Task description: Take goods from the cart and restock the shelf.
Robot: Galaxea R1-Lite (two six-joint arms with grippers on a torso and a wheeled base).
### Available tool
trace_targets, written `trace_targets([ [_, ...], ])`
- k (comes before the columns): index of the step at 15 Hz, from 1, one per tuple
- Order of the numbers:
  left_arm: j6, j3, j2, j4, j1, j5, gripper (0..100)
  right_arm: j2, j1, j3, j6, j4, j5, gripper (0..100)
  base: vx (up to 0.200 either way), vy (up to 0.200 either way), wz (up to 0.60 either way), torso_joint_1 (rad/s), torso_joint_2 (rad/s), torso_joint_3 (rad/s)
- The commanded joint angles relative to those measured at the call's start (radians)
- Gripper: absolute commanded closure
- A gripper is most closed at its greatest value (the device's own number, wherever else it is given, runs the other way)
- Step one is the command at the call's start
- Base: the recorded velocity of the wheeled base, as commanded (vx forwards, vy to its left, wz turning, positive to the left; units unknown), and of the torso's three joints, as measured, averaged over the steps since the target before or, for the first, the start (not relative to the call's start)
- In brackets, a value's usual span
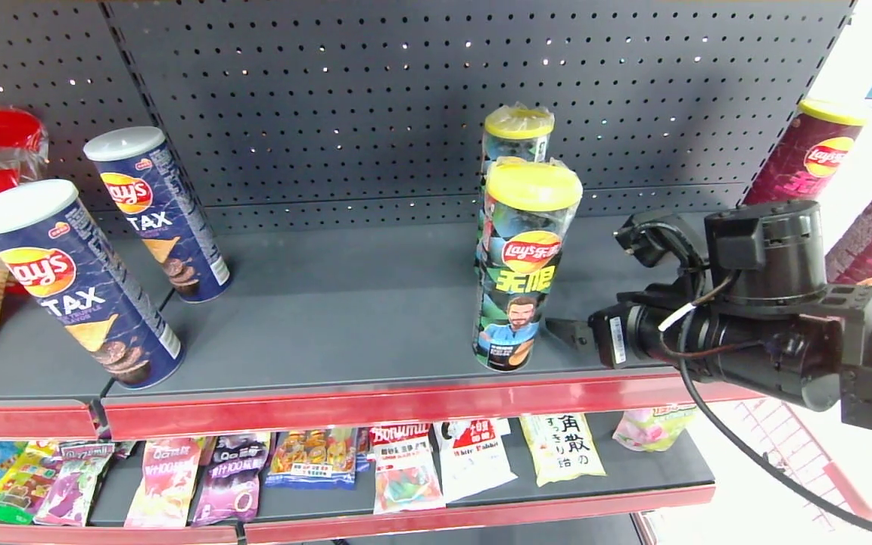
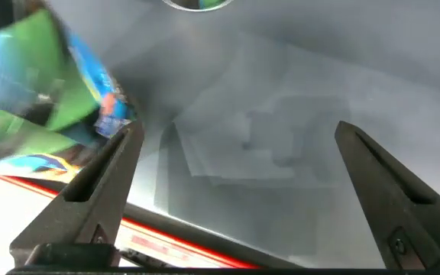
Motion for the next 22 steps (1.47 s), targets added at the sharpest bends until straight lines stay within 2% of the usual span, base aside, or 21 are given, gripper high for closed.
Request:
trace_targets([
  [1,0.0,0.0,0.001,0.0,0.0,0.001,0,-0.141,-0.027,0.093,-0.002,0.003,0.003,0,0.0,0.0,0.0,0.0,0.0,0.0],
  [5,0.0,0.0,0.001,0.0,0.0,0.001,0,-0.566,-0.085,0.388,-0.012,0.004,0.049,0,0.0,0.0,0.0,0.0,0.0,0.0],
  [6,0.0,0.0,0.001,0.0,0.0,0.001,0,-0.661,-0.139,0.471,-0.035,0.001,0.073,0,0.0,0.0,0.0,0.0,0.0,0.0],
  [7,0.0,0.0,0.001,0.0,0.0,0.001,0,-0.749,-0.235,0.524,-0.071,0.004,0.118,0,0.0,0.0,0.0,0.0,0.0,0.0],
  [8,0.0,0.0,0.001,0.0,0.0,0.001,0,-0.835,-0.332,0.556,-0.091,0.02,0.21,0,0.0,0.0,0.0,0.0,0.0,0.0],
  [9,0.0,0.0,0.001,0.0,0.0,0.001,0,-0.907,-0.415,0.581,-0.091,0.057,0.289,0,0.0,0.0,0.0,0.0,0.0,0.0],
  [10,0.0,0.0,0.001,0.0,0.0,0.001,0,-0.953,-0.429,0.589,-0.091,0.084,0.319,0,0.0,0.0,0.0,0.0,0.0,0.0],
  [13,0.001,0.0,0.001,0.0,0.0,0.001,0,-1.335,-0.539,0.639,-0.088,0.362,0.391,0,0.0,0.0,0.0,0.0,0.0,0.0],
  [15,0.0,0.0,0.001,0.0,0.0,0.001,0,-1.484,-0.533,0.668,-0.062,0.435,0.392,0,0.0,0.0,0.0,0.0,0.0,0.0],
  [17,0.001,0.0,0.001,0.0,0.0,0.001,0,-1.623,-0.56,0.773,-0.059,0.416,0.406,0,0.0,0.0,0.0,0.0,0.0,0.0],
  [20,0.0,0.0,0.001,0.0,0.0,0.001,0,-1.623,-0.559,0.777,-0.018,0.406,0.398,0,0.0,0.0,0.0,0.0,0.0,0.0],
  [21,0.0,0.0,0.001,0.0,0.0,0.001,0,-1.623,-0.559,0.777,-0.016,0.406,0.384,0,0.0,0.0,0.0,0.0,0.0,0.0],
  [22,0.001,0.0,0.001,0.0,0.0,0.001,0,-1.623,-0.56,0.779,-0.015,0.403,0.294,0,0.0,0.0,0.0,0.0,0.0,0.0],
])
